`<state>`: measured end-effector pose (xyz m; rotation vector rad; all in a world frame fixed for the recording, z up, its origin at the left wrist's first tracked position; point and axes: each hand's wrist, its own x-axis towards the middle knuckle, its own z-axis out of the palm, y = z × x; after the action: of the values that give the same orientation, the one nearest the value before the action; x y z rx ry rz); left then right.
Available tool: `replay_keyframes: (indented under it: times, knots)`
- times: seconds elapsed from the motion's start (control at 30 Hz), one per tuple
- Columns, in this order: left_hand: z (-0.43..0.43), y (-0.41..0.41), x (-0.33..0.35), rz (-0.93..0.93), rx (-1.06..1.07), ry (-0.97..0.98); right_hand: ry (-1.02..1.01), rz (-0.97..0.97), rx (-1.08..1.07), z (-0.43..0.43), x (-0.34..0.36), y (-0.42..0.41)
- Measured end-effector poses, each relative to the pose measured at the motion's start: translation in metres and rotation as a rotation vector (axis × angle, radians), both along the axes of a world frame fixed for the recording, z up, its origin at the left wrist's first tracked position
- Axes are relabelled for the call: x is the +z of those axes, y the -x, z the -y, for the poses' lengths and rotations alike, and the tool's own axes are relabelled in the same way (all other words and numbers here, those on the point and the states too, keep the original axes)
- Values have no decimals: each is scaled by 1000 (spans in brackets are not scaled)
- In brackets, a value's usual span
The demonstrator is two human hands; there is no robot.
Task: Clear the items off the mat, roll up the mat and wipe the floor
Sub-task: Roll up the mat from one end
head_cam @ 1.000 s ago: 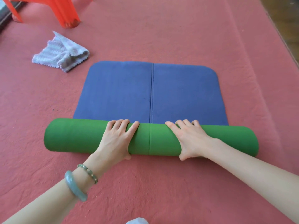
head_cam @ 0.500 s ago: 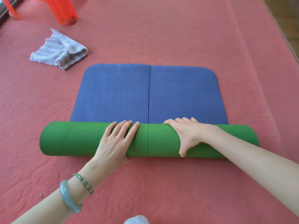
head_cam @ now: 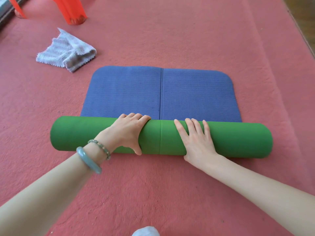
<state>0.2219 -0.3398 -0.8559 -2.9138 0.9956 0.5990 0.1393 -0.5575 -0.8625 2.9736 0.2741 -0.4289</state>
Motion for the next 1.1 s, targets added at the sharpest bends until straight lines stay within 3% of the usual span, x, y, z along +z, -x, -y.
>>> replay_keyframes:
  times: [0.2, 0.37, 0.53, 0.77, 0.93, 1.1]
  knots:
    - [-20, 27, -13, 324, -17, 153, -7, -37, 32, 5, 3, -15]
    - [-22, 46, -34, 399, 11, 103, -9, -54, 47, 6, 6, -23]
    - [-14, 21, -32, 387, 40, 120, 5, -8, 32, 6, 2, -17]
    - [-7, -27, -7, 147, -11, 57, 52, 113, -29, 10, -17, -29]
    - [-10, -15, -15, 273, 0, -20, 63, 78, -10, 11, -13, -41]
    - [-9, -4, -34, 386, 56, 21, 73, 56, 17, 11, -7, -46]
